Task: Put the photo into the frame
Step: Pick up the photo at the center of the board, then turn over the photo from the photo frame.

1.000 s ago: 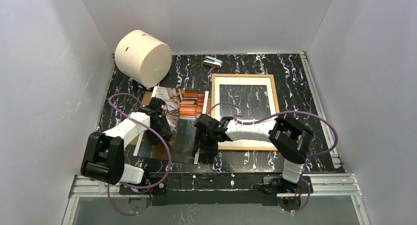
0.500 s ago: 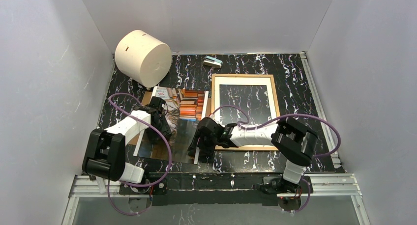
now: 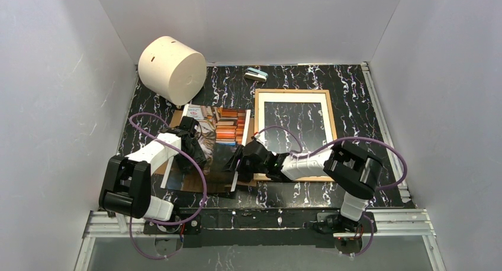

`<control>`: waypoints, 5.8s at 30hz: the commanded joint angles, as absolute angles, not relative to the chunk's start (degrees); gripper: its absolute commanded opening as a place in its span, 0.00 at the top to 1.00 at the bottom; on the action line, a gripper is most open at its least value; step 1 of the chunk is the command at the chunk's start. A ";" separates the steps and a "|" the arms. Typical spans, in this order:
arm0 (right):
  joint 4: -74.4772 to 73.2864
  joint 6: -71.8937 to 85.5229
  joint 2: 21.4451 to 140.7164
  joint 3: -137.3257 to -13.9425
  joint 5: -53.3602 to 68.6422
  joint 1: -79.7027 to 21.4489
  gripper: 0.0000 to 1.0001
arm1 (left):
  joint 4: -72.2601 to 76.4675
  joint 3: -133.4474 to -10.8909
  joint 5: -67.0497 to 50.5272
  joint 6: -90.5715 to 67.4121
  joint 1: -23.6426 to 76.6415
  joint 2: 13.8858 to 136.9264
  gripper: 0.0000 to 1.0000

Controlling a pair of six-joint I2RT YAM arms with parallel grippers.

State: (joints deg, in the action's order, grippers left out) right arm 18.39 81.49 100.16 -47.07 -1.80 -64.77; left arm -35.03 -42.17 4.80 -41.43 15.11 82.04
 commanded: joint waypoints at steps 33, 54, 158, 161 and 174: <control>-11.04 49.49 102.75 -72.55 13.76 -40.44 0.99 | -38.41 -47.27 -4.86 -41.62 14.95 72.35 0.22; -22.82 69.39 91.01 -81.22 19.01 -24.47 0.99 | -33.11 -65.48 -13.30 -36.08 14.95 66.62 0.05; -24.72 -4.27 76.11 -86.69 57.19 -15.12 0.67 | -8.15 -79.53 -48.32 12.79 16.83 64.77 1.00; -23.25 -2.38 75.47 -85.47 57.19 -15.12 0.83 | -8.13 -78.95 -47.42 12.38 16.82 64.78 0.98; -19.46 9.36 73.02 -78.57 46.48 -14.53 0.99 | -5.31 -76.44 -31.14 3.40 16.85 63.14 0.06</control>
